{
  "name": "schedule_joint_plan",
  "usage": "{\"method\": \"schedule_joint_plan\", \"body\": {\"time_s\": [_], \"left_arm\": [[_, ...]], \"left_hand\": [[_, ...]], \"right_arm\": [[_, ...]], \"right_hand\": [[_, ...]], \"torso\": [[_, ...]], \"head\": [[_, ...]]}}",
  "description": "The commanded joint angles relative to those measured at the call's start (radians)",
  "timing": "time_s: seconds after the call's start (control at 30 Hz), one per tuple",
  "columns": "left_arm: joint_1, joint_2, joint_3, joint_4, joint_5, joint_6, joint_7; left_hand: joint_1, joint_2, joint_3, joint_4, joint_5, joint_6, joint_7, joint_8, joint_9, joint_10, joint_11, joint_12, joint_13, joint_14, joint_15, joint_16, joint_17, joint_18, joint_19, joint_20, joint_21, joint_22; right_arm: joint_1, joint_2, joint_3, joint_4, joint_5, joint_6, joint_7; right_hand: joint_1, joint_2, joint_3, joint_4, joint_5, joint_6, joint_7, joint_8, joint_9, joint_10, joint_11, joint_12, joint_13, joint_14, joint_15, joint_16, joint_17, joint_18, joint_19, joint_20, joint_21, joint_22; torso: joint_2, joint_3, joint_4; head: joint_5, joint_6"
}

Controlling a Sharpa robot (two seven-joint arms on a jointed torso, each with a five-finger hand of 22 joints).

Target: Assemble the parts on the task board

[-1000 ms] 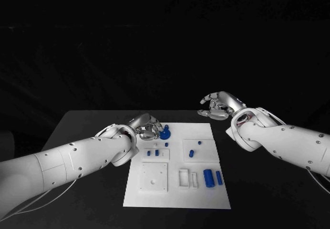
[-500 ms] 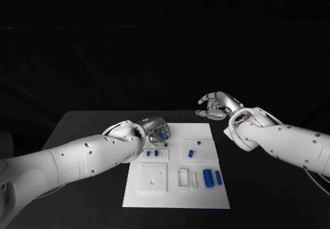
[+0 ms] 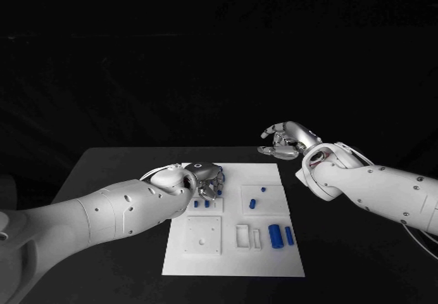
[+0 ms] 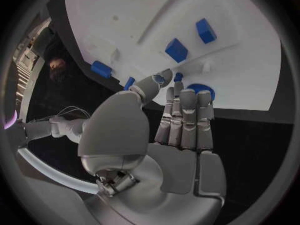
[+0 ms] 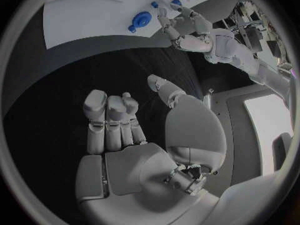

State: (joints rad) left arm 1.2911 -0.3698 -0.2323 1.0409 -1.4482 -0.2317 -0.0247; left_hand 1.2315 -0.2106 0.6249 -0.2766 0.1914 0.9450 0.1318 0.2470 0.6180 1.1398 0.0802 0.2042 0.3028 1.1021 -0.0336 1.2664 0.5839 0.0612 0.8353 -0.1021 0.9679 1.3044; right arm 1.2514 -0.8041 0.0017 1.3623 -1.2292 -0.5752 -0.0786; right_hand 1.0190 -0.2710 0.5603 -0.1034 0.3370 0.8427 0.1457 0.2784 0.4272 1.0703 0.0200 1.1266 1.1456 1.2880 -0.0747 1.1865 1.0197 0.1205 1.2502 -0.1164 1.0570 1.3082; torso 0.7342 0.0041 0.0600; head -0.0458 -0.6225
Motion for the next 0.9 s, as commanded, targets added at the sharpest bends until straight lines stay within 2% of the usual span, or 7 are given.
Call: {"method": "schedule_joint_plan", "body": {"time_s": [0.03,0.2,0.3,0.47,0.6,0.9], "left_arm": [[-0.001,0.005,0.001,-0.007,-0.037,-0.042,0.029],[-0.001,0.012,0.001,-0.029,-0.021,-0.091,0.043],[0.000,0.012,0.001,-0.031,-0.012,-0.107,0.048],[0.000,0.011,0.001,-0.031,-0.001,-0.099,0.050],[0.000,0.021,0.001,-0.050,0.004,-0.080,0.050],[-0.004,0.039,0.001,-0.080,0.013,-0.064,0.057]], "left_hand": [[-0.012,-0.001,0.004,0.001,0.004,0.005,0.001,0.000,-0.002,0.004,0.001,-0.009,-0.002,0.003,0.002,0.001,0.000,0.019,0.009,-0.027,-0.003,0.002],[-0.020,-0.002,0.002,0.006,-0.005,0.002,0.003,-0.003,-0.006,-0.003,0.004,-0.024,-0.006,0.008,0.005,0.005,0.001,0.022,0.015,-0.027,-0.001,0.003],[-0.023,-0.003,0.003,0.009,-0.010,-0.006,0.004,-0.008,-0.011,-0.002,0.005,-0.031,-0.007,0.012,0.006,0.008,0.001,0.025,0.020,-0.025,0.000,0.003],[-0.024,0.001,0.004,0.014,-0.018,-0.006,0.006,-0.008,-0.015,0.021,-0.001,-0.031,-0.004,0.025,0.001,0.018,0.004,0.030,0.032,-0.028,0.005,0.005],[-0.028,0.005,0.003,0.018,-0.021,0.001,0.004,-0.005,-0.016,0.027,-0.002,-0.034,-0.003,0.027,-0.001,0.021,0.004,0.031,0.035,-0.029,0.006,0.006],[-0.037,0.011,-0.002,0.023,-0.045,0.008,0.002,-0.002,-0.020,0.029,-0.002,-0.049,-0.006,0.032,-0.001,0.026,0.005,0.031,0.035,-0.029,0.006,0.008]], "right_arm": [[0.000,-0.001,0.000,0.007,-0.002,0.008,0.012],[0.000,-0.001,0.000,0.010,-0.002,0.007,0.012],[0.000,-0.002,0.000,0.011,-0.002,0.007,0.011],[0.000,-0.001,0.000,0.011,-0.002,0.007,0.011],[0.000,-0.001,0.000,0.012,-0.002,0.008,0.011],[0.000,0.001,0.000,0.014,-0.003,0.008,0.011]], "right_hand": [[-0.007,0.003,-0.002,0.005,0.004,0.003,0.004,0.000,-0.001,-0.025,0.016,-0.003,-0.002,-0.001,0.000,-0.004,-0.001,0.141,-0.003,0.001,-0.005,0.007],[-0.007,0.003,-0.002,0.005,0.004,0.004,0.004,0.000,-0.001,-0.025,0.016,-0.004,-0.003,-0.001,-0.001,-0.006,-0.002,0.141,-0.004,0.001,-0.006,0.006],[-0.007,0.003,-0.002,0.005,0.004,0.004,0.004,0.000,-0.001,-0.025,0.016,-0.004,-0.003,0.000,-0.001,-0.006,-0.002,0.141,-0.004,0.001,-0.007,0.006],[-0.007,0.003,-0.002,0.005,0.003,0.004,0.004,0.000,-0.001,-0.024,0.015,-0.004,-0.004,0.000,-0.001,-0.007,-0.003,0.141,-0.003,0.002,-0.007,0.006],[-0.007,0.003,-0.002,0.005,0.003,0.004,0.004,0.000,-0.001,-0.024,0.015,-0.004,-0.005,0.001,-0.001,-0.007,-0.003,0.141,-0.003,0.002,-0.007,0.006],[-0.006,0.004,-0.002,0.004,0.003,0.004,0.004,0.000,-0.001,-0.023,0.015,-0.004,-0.006,0.002,-0.001,-0.008,-0.003,0.141,-0.002,0.002,-0.008,0.005]], "torso": [[0.002,-0.0014,-0.0008],[0.005,-0.0007,-0.0033],[0.004,-0.0002,-0.0021],[0.003,-0.0013,-0.0009],[0.003,-0.0008,-0.0004],[0.006,-0.0014,-0.0036]], "head": [[-0.004,0.000],[-0.003,0.001],[-0.004,0.001],[-0.007,-0.002],[-0.007,-0.002],[-0.008,-0.003]]}}
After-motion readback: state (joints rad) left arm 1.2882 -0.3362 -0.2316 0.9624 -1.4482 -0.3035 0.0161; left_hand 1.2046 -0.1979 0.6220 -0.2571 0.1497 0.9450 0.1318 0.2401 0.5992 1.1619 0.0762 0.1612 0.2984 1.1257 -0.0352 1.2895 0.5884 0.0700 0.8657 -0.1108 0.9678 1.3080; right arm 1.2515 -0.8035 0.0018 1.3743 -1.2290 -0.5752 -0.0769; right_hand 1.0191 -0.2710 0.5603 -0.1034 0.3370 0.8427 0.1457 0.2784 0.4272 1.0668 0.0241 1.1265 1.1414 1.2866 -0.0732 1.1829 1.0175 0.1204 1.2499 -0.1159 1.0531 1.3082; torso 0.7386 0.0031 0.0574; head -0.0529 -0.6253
